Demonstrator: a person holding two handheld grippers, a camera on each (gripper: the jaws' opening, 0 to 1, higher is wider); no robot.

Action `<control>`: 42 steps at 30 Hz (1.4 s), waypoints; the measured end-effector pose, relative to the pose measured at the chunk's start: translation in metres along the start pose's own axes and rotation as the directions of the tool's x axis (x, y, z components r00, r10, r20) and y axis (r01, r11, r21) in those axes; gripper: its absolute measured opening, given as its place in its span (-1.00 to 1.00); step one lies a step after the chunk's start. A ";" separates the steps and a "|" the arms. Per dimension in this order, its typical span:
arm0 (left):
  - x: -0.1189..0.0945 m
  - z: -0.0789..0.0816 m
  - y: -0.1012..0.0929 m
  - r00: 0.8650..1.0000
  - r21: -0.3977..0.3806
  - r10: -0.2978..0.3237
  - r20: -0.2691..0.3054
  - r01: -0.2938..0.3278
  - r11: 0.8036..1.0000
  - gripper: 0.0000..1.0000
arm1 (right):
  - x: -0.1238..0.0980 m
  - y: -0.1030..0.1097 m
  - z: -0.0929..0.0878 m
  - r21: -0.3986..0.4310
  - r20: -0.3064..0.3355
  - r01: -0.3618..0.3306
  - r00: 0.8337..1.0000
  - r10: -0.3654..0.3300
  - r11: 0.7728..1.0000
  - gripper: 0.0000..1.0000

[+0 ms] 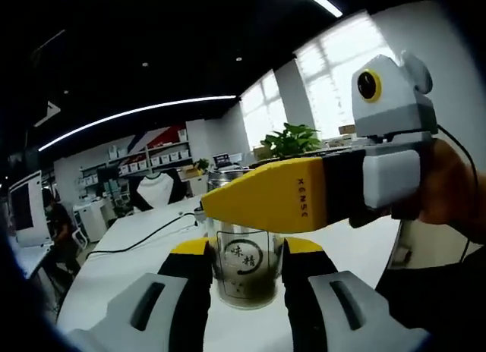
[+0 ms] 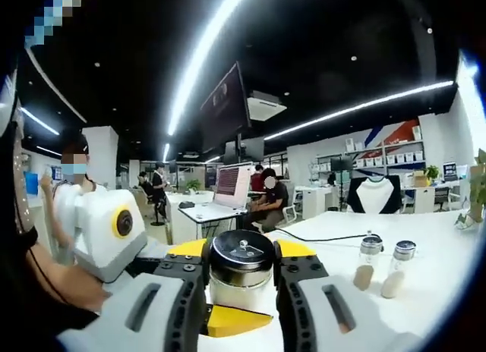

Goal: Rotate the seasoning bottle until the label or dispensing opening points toward the visible target arrow and the bottle remains upright within the marked orientation range

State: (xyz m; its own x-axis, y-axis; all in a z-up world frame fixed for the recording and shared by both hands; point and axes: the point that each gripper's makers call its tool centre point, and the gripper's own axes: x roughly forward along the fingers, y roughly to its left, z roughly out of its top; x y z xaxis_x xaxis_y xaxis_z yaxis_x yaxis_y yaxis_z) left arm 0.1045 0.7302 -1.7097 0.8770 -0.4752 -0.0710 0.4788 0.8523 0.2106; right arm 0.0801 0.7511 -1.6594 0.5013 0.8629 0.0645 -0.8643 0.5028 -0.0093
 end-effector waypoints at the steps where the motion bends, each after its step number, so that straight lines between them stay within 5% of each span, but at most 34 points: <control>1: 0.000 0.000 0.000 1.000 -0.002 0.000 0.002 0.000 1.000 -0.26 | 0.000 -0.001 0.000 -0.001 0.003 -0.003 1.000 0.003 1.000 -0.40; 22: -0.001 0.010 -0.019 0.990 -0.028 -0.129 0.059 0.131 0.991 -0.26 | -0.018 0.000 0.005 0.008 0.054 -0.184 0.982 0.183 0.983 -0.41; 28: 0.002 -0.002 -0.011 0.998 0.027 -0.058 0.009 0.058 0.998 -0.27 | -0.013 -0.004 -0.006 0.029 0.003 -0.120 0.993 0.120 0.992 -0.40; 31: 0.001 -0.011 -0.002 1.000 0.034 -0.003 -0.015 0.004 0.999 -0.27 | -0.009 -0.009 -0.012 0.131 0.014 -0.064 0.998 0.063 0.989 -0.39; 38: -0.001 -0.016 0.006 0.999 0.047 0.050 -0.004 -0.050 0.998 -0.27 | 0.001 -0.015 -0.020 0.249 0.030 -0.035 0.999 0.028 0.968 -0.31; 42: 0.002 -0.019 0.012 0.998 0.050 0.066 0.012 -0.066 0.997 -0.27 | 0.006 -0.017 -0.018 0.269 0.043 -0.050 0.998 0.040 0.962 -0.43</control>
State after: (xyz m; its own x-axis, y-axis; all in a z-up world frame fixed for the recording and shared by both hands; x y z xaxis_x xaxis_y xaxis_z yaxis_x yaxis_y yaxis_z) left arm 0.1126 0.7435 -1.7258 0.9062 -0.4205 -0.0454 0.4169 0.8700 0.2633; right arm 0.0983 0.7484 -1.6772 0.4643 0.8792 0.1072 -0.8672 0.4267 0.2565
